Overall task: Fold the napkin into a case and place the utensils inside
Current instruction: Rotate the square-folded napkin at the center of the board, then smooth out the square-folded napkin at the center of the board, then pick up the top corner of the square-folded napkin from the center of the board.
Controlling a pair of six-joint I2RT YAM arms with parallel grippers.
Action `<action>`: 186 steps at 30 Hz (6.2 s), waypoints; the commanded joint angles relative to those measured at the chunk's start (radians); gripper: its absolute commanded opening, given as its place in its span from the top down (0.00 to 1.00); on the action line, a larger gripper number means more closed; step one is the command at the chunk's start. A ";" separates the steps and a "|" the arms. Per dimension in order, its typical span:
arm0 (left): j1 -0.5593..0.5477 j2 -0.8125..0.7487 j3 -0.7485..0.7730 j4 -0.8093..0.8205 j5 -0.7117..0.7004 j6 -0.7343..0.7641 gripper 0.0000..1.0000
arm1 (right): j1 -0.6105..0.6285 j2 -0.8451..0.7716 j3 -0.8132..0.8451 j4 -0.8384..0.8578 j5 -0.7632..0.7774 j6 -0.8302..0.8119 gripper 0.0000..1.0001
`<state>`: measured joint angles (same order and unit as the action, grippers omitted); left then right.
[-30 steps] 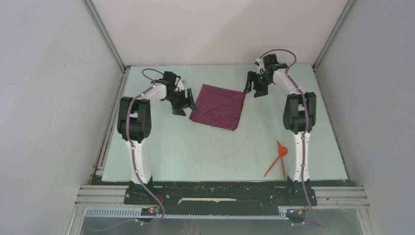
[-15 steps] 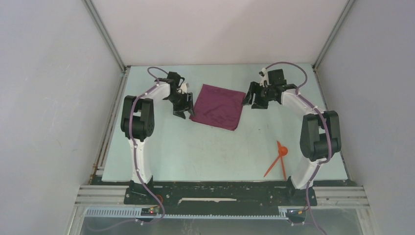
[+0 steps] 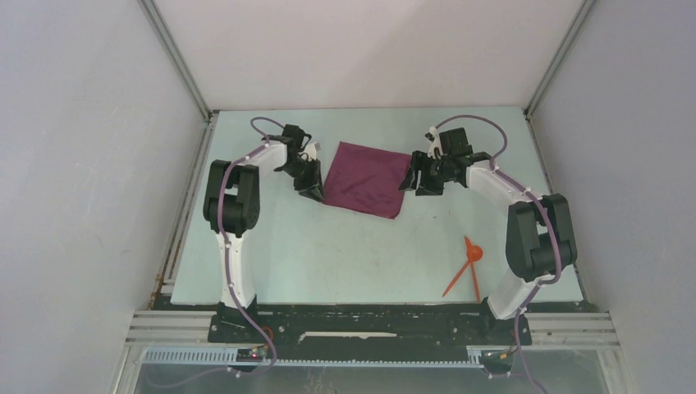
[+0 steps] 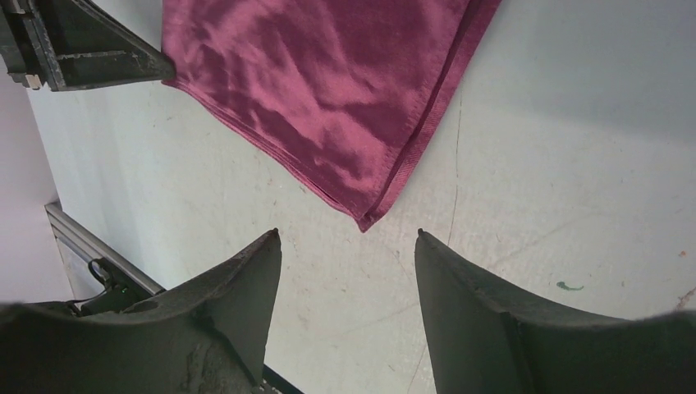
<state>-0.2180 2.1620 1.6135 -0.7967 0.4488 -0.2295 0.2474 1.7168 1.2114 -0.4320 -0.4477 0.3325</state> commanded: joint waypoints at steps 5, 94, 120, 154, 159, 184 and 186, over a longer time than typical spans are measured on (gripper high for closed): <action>-0.009 -0.161 -0.262 0.217 0.127 -0.143 0.99 | 0.035 -0.108 -0.117 0.021 0.003 0.107 0.30; 0.008 -0.537 -0.542 0.452 -0.076 -0.367 0.41 | 0.086 -0.010 -0.165 0.293 -0.234 0.215 0.28; -0.264 -0.646 -1.001 0.676 0.039 -0.480 0.57 | 0.050 0.551 0.221 0.717 -0.348 0.520 0.29; -0.301 -0.910 -1.013 0.510 -0.040 -0.511 0.46 | 0.048 -0.059 -0.192 -0.097 -0.006 0.153 0.54; -0.301 -0.900 -1.010 0.520 -0.033 -0.513 0.46 | 0.048 -0.023 -0.195 -0.059 -0.031 0.168 0.61; -0.297 -0.907 -0.992 0.494 -0.039 -0.509 0.47 | 0.036 0.057 -0.195 -0.013 -0.019 0.164 0.55; -0.295 -0.913 -0.993 0.491 -0.043 -0.508 0.47 | 0.038 0.063 -0.195 -0.006 -0.031 0.167 0.56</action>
<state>-0.5148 1.2758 0.6010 -0.3023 0.4179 -0.7338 0.2874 1.7710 1.0180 -0.4706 -0.4660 0.5026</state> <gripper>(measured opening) 0.536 0.452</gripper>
